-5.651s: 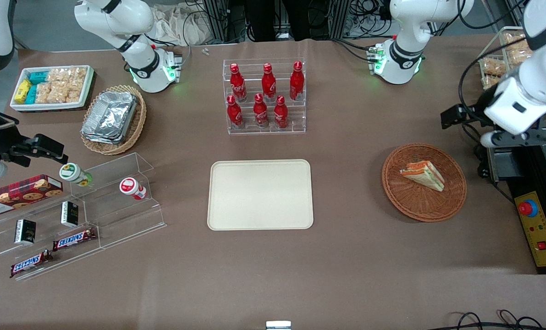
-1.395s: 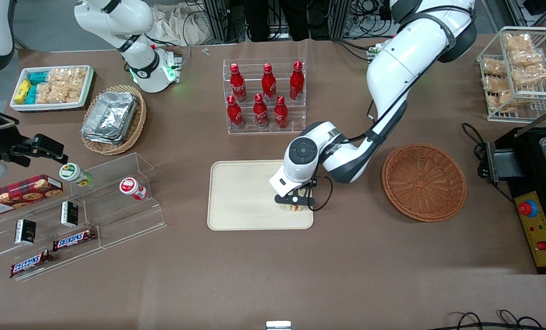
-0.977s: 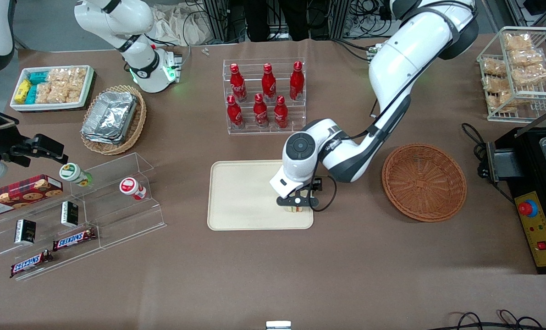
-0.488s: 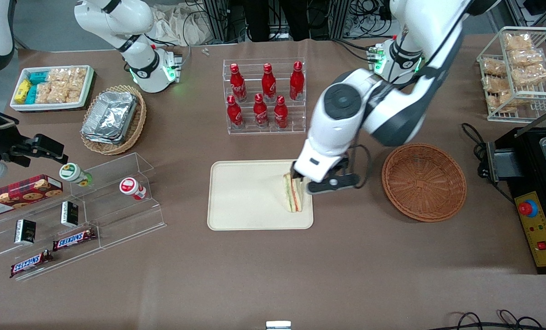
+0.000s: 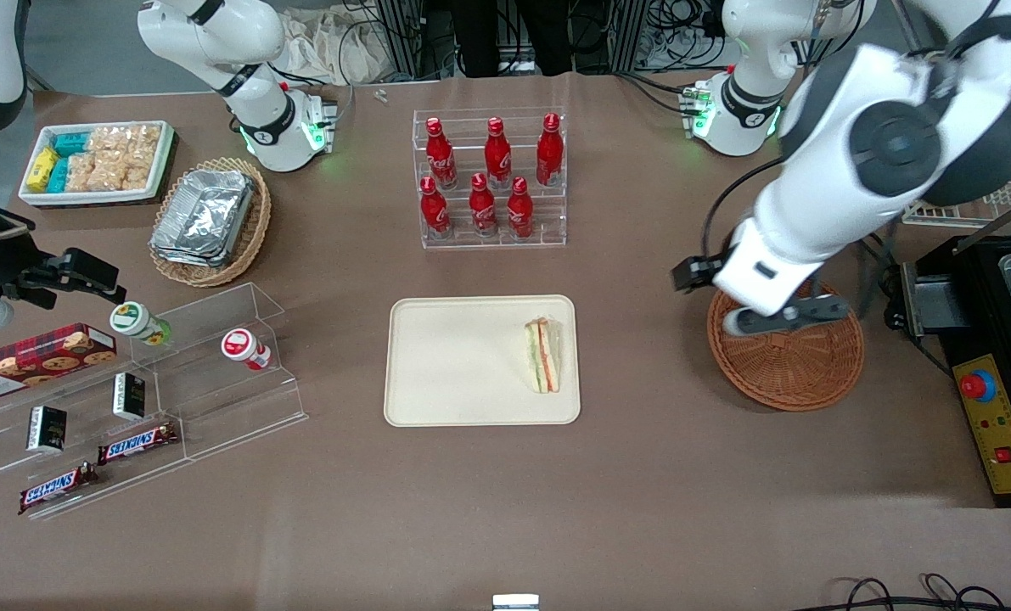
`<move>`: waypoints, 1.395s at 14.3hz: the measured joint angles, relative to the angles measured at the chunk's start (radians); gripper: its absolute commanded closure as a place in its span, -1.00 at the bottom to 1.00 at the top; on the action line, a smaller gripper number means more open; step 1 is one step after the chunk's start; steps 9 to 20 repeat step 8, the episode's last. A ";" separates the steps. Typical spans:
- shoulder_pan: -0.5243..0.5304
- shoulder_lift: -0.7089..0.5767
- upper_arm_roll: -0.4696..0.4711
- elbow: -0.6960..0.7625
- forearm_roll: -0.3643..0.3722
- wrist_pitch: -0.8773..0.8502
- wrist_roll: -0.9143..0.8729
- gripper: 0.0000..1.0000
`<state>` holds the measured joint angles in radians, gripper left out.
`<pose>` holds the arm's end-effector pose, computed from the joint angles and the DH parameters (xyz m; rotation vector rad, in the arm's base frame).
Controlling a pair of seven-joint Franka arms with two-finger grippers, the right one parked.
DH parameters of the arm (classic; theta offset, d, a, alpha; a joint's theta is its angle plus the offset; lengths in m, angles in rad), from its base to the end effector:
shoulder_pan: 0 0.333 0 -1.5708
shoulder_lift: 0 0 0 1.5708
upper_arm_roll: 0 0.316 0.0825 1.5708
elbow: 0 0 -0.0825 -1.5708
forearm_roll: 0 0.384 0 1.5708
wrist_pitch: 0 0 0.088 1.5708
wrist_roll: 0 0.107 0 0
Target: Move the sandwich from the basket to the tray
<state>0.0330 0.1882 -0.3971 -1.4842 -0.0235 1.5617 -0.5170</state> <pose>0.5697 -0.1979 0.5633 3.0798 0.2417 -0.1978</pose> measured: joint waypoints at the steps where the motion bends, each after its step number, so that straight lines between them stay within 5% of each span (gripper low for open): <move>1: -0.001 -0.045 0.065 -0.020 -0.033 -0.013 0.056 -1.00; 6: 0.002 -0.315 0.314 -0.228 -0.091 -0.028 0.286 -1.00; 20: 0.000 -0.376 0.321 -0.279 -0.091 -0.027 0.308 -1.00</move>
